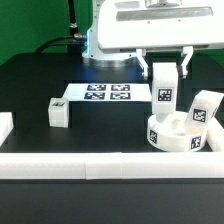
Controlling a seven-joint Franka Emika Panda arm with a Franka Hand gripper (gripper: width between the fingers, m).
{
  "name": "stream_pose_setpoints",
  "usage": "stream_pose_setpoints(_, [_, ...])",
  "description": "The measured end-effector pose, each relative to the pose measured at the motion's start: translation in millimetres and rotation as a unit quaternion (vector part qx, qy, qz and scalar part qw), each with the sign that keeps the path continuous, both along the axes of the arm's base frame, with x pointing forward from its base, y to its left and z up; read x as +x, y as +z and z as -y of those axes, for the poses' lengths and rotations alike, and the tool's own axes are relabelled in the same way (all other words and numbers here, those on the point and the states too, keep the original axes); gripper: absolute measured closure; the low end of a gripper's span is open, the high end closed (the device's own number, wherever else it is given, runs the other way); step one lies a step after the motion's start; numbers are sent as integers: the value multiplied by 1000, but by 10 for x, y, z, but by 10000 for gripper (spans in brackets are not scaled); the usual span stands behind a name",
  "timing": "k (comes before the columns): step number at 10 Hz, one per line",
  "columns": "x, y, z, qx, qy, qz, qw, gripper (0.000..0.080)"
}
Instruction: Assemble stool
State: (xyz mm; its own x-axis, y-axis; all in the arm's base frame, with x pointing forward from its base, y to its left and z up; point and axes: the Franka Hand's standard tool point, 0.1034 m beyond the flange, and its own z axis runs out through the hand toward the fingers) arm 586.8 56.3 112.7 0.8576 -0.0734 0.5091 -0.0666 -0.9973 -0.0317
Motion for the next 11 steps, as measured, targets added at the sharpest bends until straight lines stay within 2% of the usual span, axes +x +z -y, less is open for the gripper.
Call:
stream_pose_setpoints(1, [-11,-24,-16,0,2,-2,1000,462])
stream_pose_setpoints(2, [13,21,-15,-4,2,27,1000,462])
stream_pose_setpoints(7, [-34,-53,-21,-6,4,25,1000,462])
stream_pose_setpoints(11, [-80,-162,-34,-8,6,16,1000,462])
